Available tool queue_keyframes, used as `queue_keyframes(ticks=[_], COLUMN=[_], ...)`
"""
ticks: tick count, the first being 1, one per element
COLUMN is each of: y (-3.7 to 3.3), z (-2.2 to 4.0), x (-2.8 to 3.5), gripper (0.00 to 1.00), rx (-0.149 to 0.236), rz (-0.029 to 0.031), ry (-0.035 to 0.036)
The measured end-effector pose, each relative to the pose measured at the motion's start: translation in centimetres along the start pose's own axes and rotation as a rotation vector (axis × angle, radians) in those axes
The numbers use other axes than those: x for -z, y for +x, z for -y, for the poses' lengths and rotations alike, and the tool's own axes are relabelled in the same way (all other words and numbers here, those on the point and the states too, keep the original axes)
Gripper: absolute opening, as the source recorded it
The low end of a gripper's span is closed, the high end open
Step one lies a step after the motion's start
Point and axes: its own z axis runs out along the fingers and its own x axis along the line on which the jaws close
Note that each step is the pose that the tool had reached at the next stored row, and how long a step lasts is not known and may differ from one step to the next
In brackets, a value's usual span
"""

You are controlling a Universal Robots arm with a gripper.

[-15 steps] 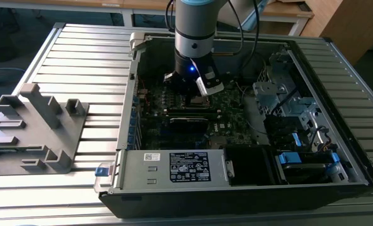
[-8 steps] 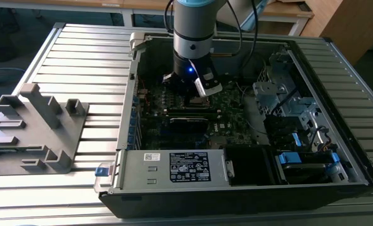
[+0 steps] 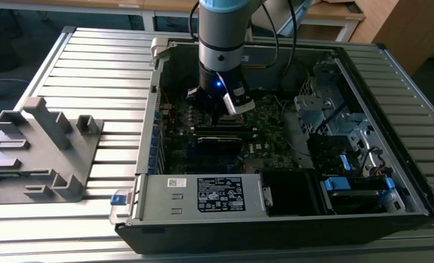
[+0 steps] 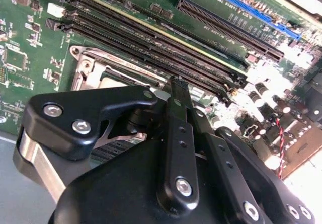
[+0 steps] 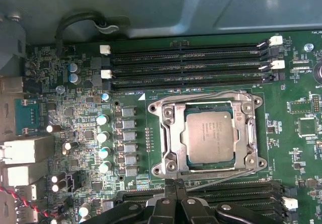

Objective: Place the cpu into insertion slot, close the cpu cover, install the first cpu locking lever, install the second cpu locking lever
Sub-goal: 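Install the second cpu locking lever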

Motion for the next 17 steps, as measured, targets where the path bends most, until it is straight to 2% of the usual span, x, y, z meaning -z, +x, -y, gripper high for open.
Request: queue_keyframes(ticks=[7, 17], y=[0.08, 0.26], z=[0.01, 0.03], x=[-0.45, -0.57], gripper=[0.11, 0.11], rx=[0.0, 0.0], rz=[0.0002, 0.0], ry=[-0.0002, 0.0001])
